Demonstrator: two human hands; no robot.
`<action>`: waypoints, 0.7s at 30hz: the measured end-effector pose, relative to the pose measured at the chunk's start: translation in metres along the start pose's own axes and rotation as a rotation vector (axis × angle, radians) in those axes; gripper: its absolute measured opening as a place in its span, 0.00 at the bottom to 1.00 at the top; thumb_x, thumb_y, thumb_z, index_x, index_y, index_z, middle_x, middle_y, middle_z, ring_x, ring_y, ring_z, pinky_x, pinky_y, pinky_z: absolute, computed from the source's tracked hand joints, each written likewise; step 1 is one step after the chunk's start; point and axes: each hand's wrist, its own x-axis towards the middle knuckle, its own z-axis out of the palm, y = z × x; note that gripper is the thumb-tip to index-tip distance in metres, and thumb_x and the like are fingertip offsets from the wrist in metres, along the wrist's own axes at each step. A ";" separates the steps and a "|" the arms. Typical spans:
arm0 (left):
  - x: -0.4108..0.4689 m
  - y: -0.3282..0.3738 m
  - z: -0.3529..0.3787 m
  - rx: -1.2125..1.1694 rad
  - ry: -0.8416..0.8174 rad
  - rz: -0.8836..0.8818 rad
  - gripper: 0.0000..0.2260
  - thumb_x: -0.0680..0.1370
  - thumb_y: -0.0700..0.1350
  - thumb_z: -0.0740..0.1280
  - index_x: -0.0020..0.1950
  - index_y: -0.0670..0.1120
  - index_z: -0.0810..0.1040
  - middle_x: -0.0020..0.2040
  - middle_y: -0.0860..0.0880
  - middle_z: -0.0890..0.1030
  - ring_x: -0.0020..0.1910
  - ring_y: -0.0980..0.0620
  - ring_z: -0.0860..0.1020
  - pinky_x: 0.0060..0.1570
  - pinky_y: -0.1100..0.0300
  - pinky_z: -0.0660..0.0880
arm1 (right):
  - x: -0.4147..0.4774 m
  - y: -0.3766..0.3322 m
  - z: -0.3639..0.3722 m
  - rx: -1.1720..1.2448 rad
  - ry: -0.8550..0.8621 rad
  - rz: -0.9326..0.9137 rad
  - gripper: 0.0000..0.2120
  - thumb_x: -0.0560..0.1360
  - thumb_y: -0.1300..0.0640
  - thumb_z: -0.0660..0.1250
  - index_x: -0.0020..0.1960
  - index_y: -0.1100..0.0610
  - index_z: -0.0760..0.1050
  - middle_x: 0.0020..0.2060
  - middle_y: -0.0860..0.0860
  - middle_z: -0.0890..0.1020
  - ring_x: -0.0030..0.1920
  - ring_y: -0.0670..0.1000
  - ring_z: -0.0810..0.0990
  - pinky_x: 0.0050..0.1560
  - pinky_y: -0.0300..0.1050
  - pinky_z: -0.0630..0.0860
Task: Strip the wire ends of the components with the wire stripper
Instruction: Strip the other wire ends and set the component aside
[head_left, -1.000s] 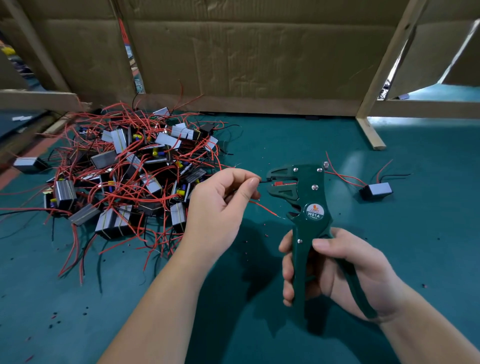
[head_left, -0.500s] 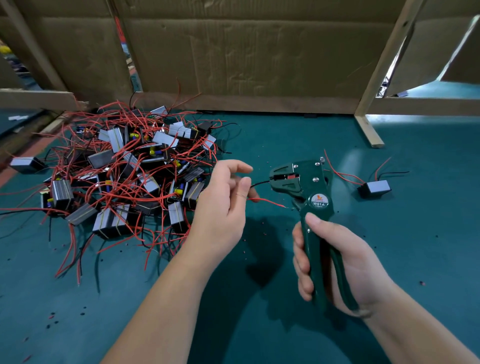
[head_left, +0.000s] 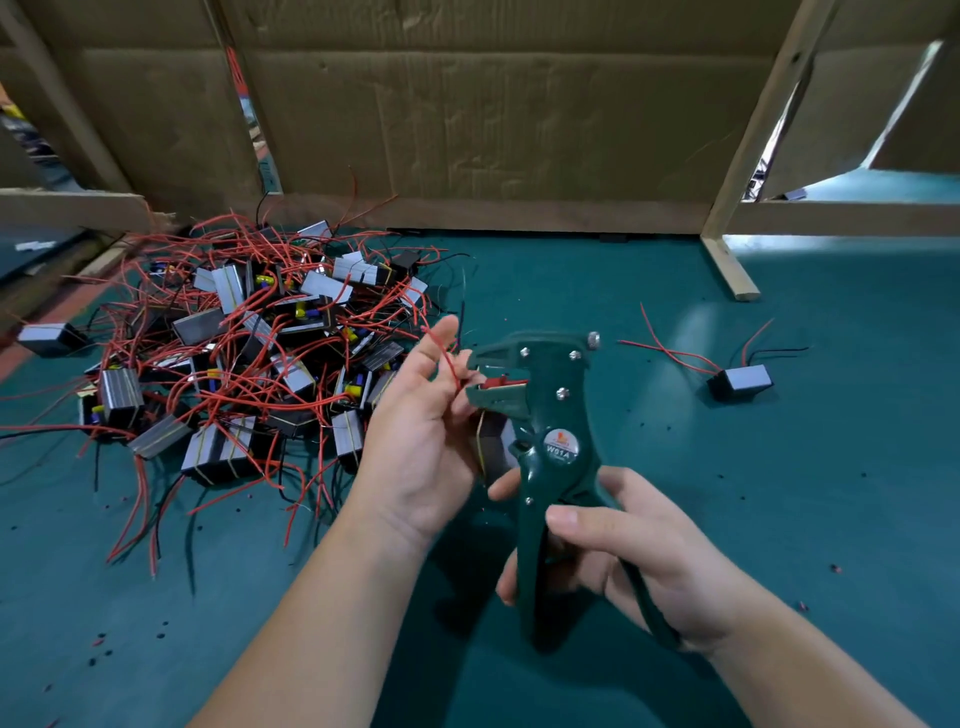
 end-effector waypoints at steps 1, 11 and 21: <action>0.001 0.000 -0.002 0.068 0.009 0.059 0.14 0.82 0.33 0.52 0.56 0.47 0.73 0.33 0.51 0.73 0.27 0.59 0.68 0.32 0.69 0.71 | 0.000 0.000 -0.001 -0.001 0.013 0.009 0.18 0.65 0.54 0.72 0.53 0.59 0.81 0.37 0.65 0.79 0.39 0.64 0.81 0.42 0.60 0.77; 0.005 0.020 -0.035 1.811 0.168 0.585 0.11 0.78 0.41 0.62 0.58 0.50 0.77 0.53 0.50 0.79 0.55 0.45 0.74 0.57 0.47 0.70 | 0.001 -0.031 -0.037 0.326 0.574 -0.354 0.15 0.70 0.51 0.64 0.53 0.57 0.75 0.46 0.51 0.81 0.43 0.67 0.83 0.45 0.60 0.80; 0.012 0.005 -0.049 2.176 0.157 0.275 0.20 0.82 0.51 0.55 0.74 0.53 0.63 0.77 0.56 0.56 0.76 0.52 0.51 0.70 0.44 0.43 | -0.002 -0.031 -0.045 0.401 0.580 -0.340 0.17 0.71 0.50 0.66 0.55 0.59 0.75 0.50 0.58 0.73 0.47 0.66 0.83 0.44 0.56 0.81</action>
